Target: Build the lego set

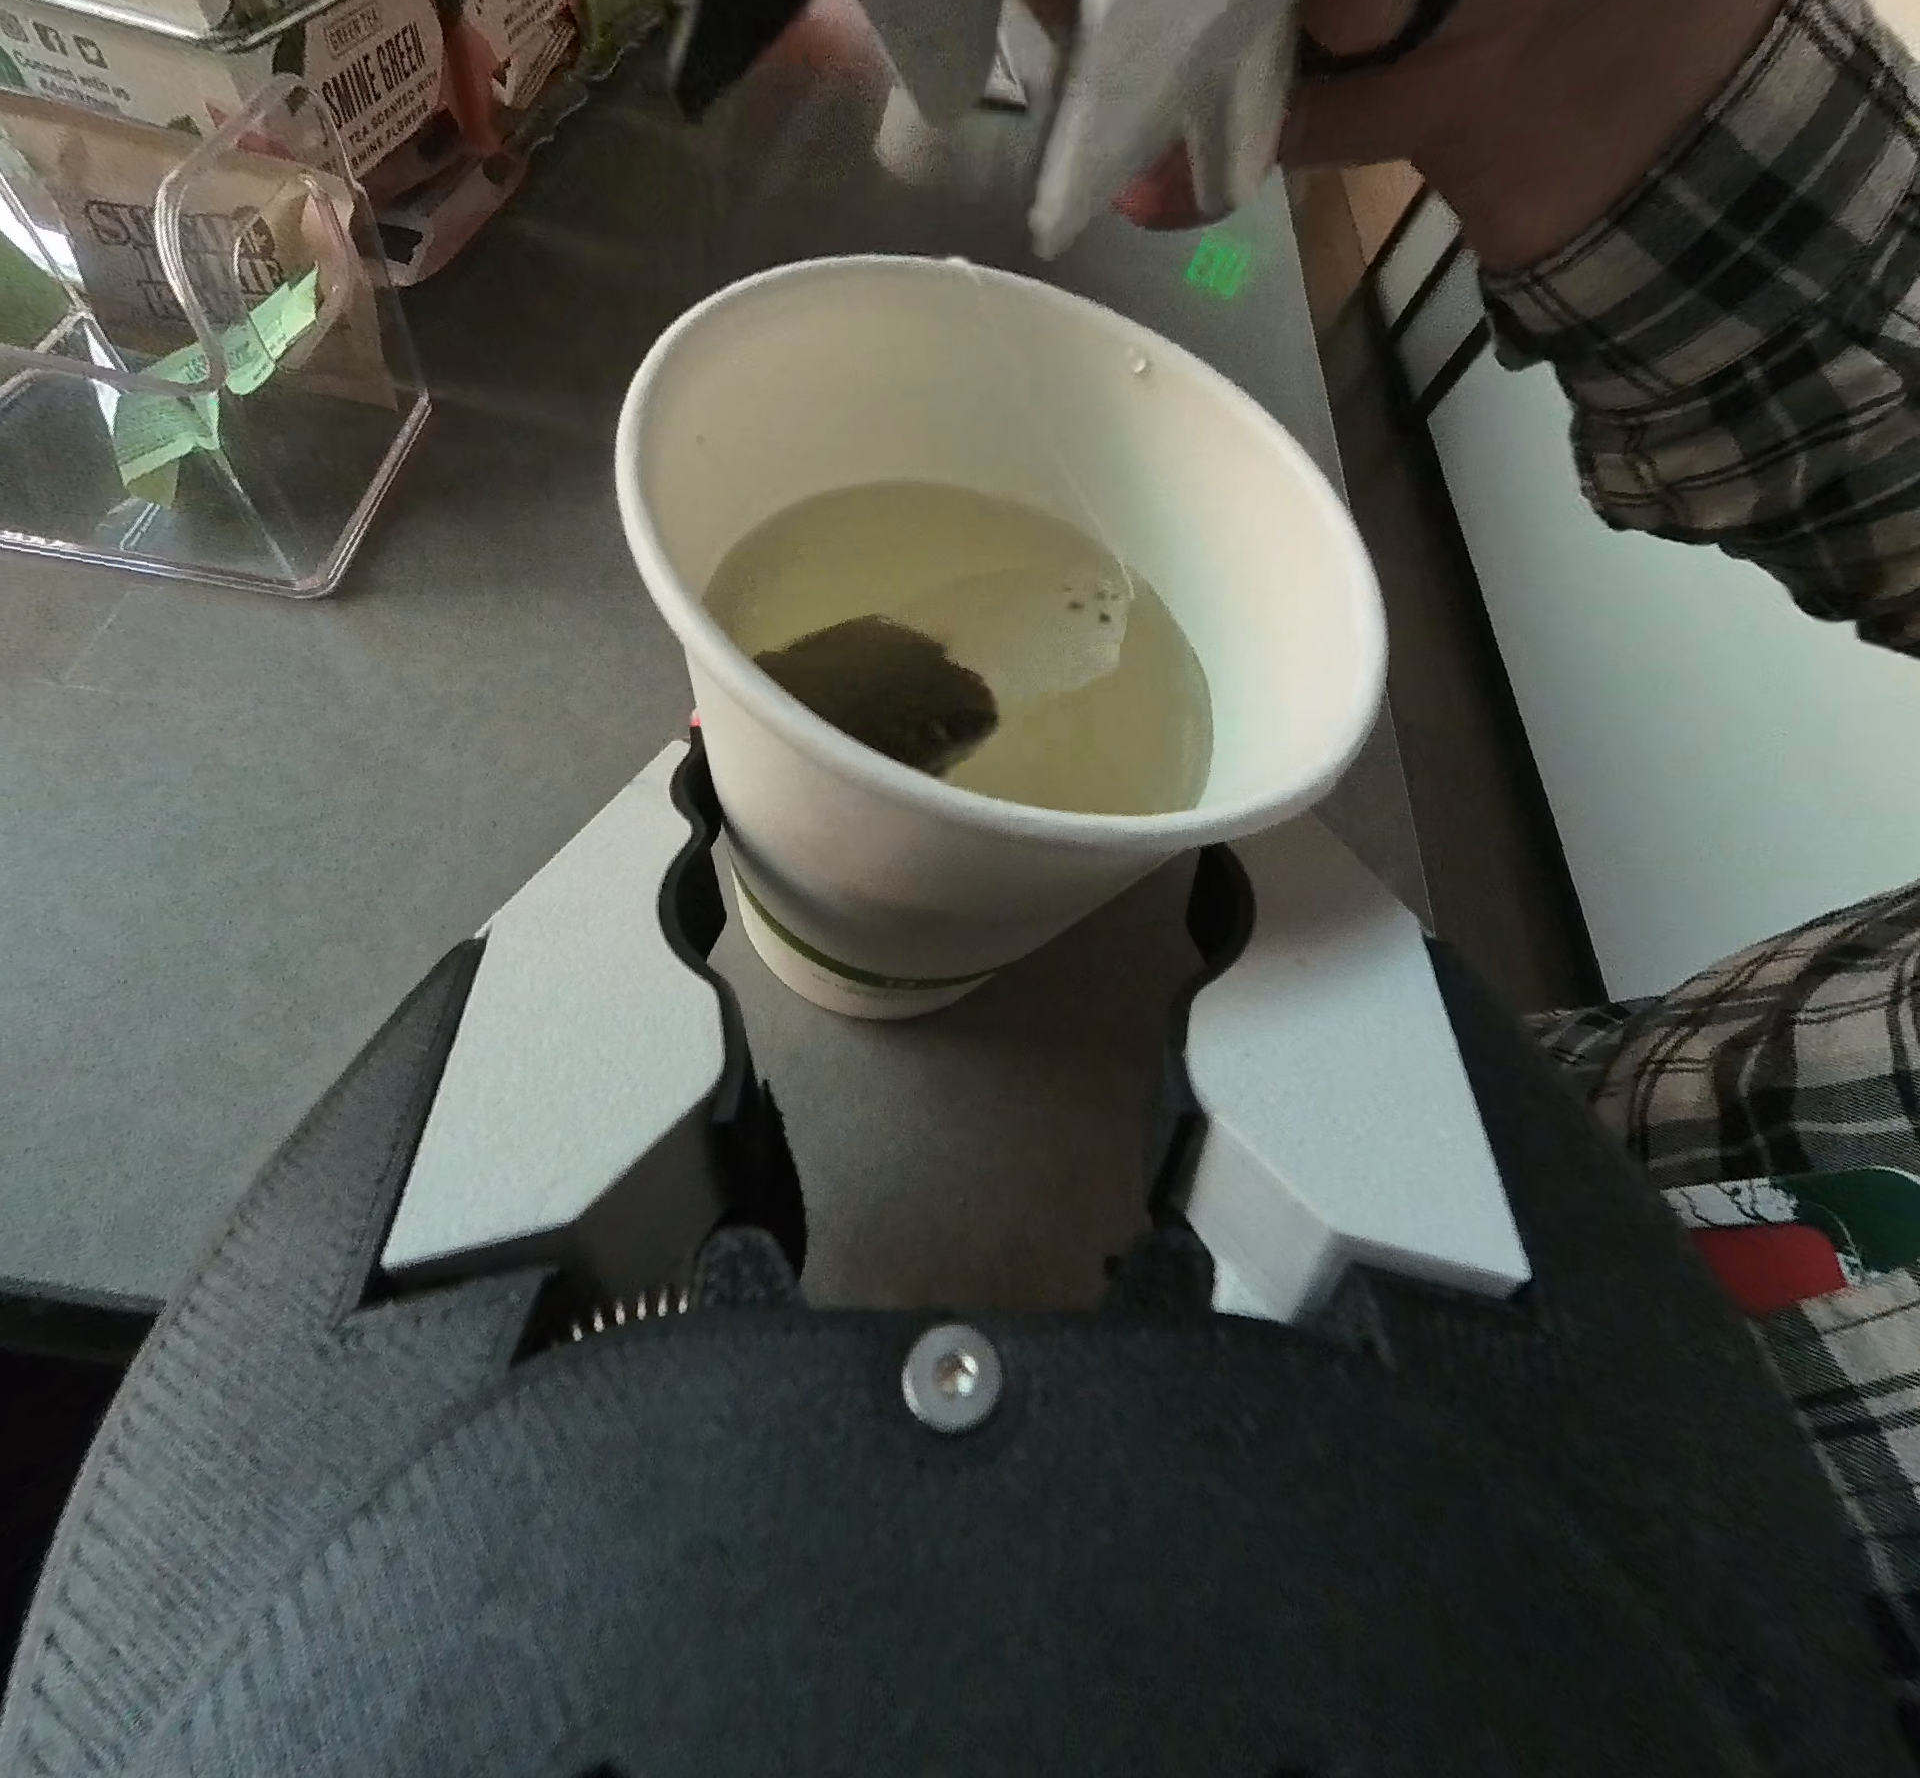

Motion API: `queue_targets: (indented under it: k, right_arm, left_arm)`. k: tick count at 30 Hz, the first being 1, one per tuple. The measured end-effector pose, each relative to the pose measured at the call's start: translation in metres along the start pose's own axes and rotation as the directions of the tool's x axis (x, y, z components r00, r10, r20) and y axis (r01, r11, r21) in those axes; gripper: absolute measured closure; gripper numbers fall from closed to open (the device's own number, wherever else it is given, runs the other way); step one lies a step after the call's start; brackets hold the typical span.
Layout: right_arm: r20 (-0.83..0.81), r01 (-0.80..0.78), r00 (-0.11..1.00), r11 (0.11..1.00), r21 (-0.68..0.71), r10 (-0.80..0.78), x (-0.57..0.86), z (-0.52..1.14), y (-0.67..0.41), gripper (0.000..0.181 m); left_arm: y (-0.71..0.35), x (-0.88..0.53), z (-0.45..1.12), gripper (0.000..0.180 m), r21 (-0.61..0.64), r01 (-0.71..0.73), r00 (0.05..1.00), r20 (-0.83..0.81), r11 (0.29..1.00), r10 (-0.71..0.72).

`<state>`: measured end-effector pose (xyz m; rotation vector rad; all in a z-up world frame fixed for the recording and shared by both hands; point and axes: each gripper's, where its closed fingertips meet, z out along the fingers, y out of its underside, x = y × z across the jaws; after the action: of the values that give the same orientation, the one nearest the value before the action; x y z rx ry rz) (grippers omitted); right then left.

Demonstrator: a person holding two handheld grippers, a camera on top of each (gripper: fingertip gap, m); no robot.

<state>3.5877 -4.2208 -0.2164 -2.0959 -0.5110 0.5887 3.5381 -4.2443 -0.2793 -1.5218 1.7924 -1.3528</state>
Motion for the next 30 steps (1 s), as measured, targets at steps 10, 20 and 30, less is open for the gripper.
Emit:
queue_targets:
  k: [10,20,30]
  right_arm:
    - [0.123,0.053,0.991,0.998,0.04,-0.057,-0.051,0.029,0.034,0.092]
    - [0.09,0.033,0.995,0.997,0.065,-0.039,-0.053,0.045,0.036,0.105]
    - [0.042,0.001,0.999,0.997,0.076,-0.004,-0.041,0.01,0.052,0.106]
  left_arm:
    - [0.004,0.0,-0.003,0.092,-0.041,-0.015,0.999,-0.033,0.999,0.014]
    - [0.004,0.001,-0.002,0.095,-0.062,-0.037,0.998,-0.044,0.997,0.034]
    - [-0.009,0.016,0.033,0.095,-0.103,-0.08,0.991,-0.111,0.991,0.068]
